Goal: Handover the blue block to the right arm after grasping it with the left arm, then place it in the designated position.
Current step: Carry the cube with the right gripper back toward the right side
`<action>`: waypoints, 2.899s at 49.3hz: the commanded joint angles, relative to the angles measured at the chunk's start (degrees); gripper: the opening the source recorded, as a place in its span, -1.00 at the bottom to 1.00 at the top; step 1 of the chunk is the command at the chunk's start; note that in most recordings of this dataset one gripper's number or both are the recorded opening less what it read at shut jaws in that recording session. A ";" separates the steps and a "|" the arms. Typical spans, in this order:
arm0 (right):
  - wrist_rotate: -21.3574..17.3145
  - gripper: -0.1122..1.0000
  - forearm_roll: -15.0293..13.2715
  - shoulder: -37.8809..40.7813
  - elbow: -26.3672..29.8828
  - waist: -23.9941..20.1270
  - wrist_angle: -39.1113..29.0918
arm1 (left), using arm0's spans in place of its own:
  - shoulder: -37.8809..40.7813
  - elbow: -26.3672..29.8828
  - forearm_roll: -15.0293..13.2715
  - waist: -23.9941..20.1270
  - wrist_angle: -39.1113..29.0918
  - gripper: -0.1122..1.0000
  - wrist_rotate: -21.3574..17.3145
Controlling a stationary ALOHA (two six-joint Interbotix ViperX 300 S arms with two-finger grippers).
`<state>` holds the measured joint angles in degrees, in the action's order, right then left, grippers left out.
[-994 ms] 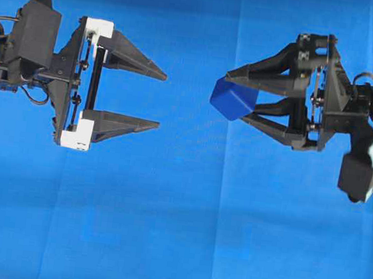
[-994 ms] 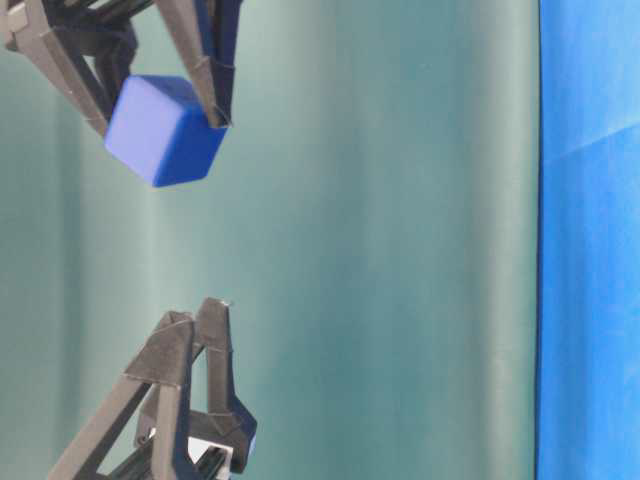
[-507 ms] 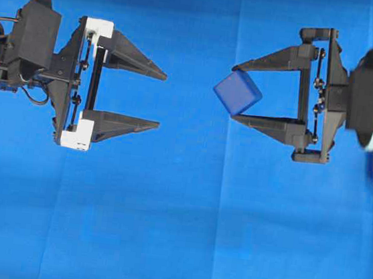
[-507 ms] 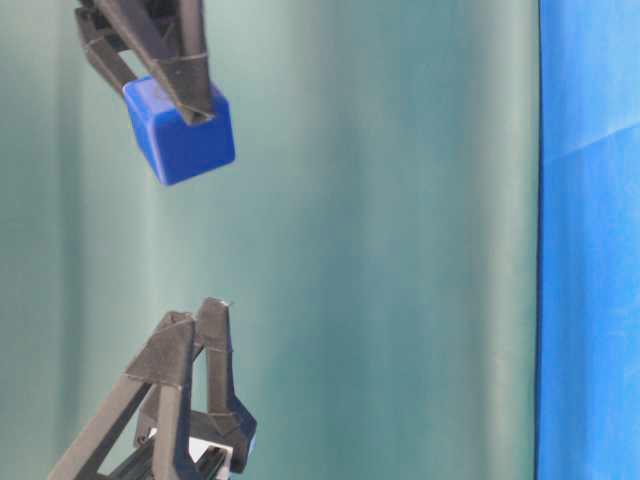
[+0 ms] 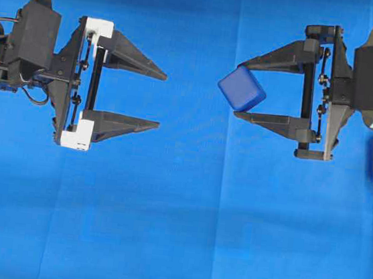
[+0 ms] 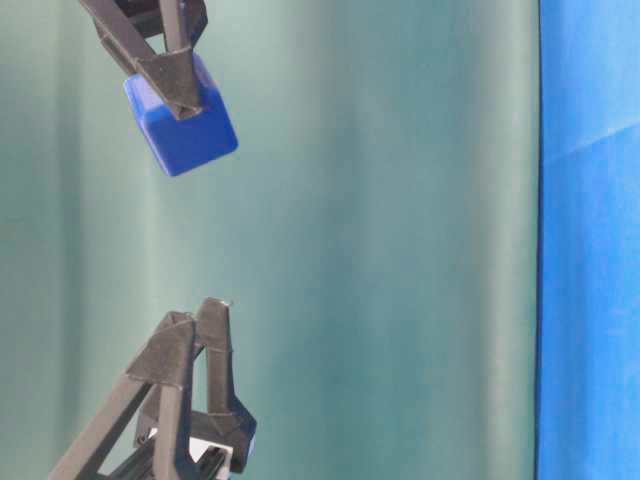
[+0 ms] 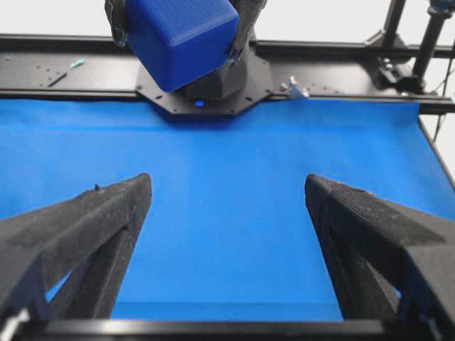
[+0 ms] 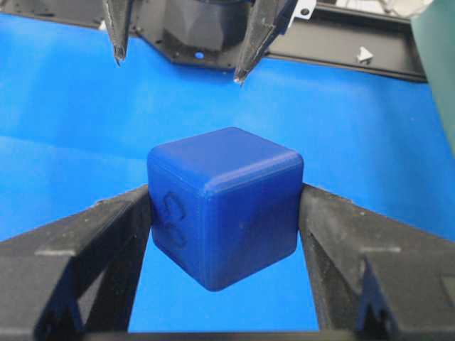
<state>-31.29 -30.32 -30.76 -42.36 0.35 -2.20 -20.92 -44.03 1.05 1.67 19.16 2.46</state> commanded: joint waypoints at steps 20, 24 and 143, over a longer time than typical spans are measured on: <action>-0.18 0.19 0.00 -0.62 1.49 -0.09 0.18 | -0.53 0.70 -0.09 -0.09 0.26 0.87 0.09; -0.18 0.19 0.00 -0.62 1.49 -0.09 0.18 | -0.62 0.70 -0.09 -0.09 0.26 0.87 0.09; -2.29 0.19 2.64 -0.70 2.02 -5.01 -17.93 | -0.44 0.97 -0.09 -0.09 0.26 0.87 0.18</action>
<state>-33.49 -27.60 -30.76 -42.19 -4.57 -20.39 -20.92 -44.03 1.05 1.67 19.07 2.55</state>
